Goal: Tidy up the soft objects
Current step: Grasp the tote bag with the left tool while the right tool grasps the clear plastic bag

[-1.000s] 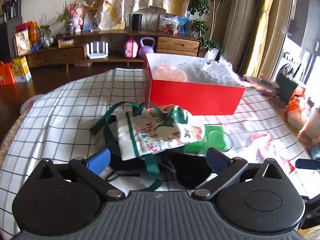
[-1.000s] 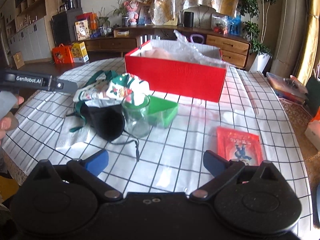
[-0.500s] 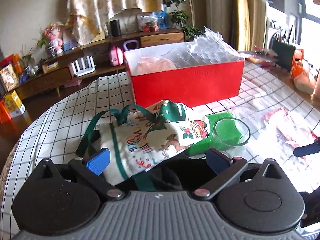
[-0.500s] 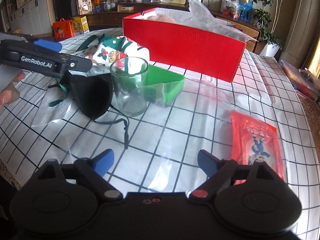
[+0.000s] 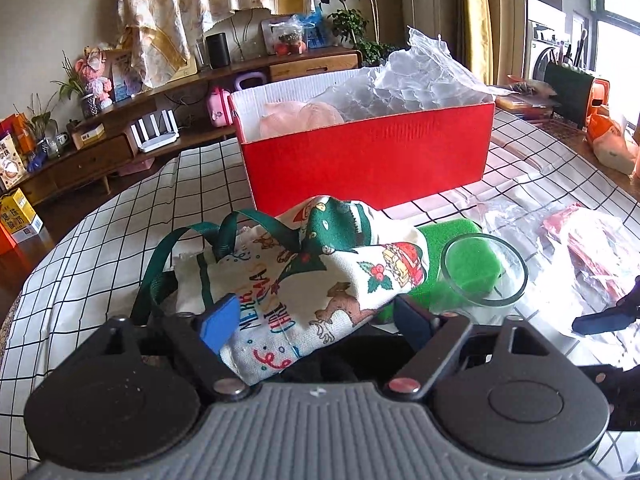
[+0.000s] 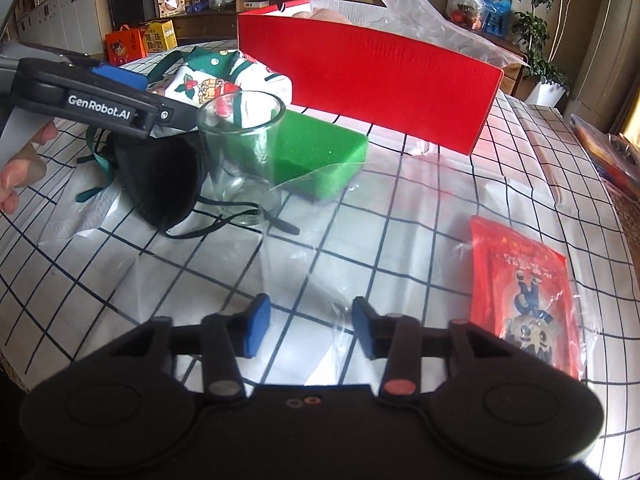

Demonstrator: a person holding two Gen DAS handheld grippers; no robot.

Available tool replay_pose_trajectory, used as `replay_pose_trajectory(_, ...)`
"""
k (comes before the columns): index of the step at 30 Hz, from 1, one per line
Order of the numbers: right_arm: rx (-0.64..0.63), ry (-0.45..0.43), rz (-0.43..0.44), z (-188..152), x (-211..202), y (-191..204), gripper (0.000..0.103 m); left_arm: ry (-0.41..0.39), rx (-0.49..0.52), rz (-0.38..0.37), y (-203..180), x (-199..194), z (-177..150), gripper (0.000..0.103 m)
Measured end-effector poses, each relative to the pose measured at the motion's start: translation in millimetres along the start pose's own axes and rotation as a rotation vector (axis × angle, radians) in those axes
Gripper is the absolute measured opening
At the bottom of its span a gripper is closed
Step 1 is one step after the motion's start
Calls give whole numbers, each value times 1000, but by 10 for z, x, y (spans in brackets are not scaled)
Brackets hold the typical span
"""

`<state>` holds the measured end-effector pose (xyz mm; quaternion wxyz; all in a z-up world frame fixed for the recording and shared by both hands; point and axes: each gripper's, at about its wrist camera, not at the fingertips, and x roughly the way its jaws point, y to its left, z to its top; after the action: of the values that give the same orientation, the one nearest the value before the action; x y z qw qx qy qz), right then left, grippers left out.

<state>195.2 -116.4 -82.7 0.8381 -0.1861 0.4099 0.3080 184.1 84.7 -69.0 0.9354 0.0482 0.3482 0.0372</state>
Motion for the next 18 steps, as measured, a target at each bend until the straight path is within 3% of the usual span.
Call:
replay_pose_trajectory(4, 3, -4, -5, 2, -7, 0, 22, -2, 0, -9, 0, 20, 2, 62)
replay_pose_trajectory(11, 17, -6, -16, -9, -17, -25, 8, -20, -4, -18, -16, -19, 25, 40)
replay_pose_trajectory(18, 43, -13, -39, -38, -76, -49, 5, -42, -26, 1, -30, -92, 50, 28)
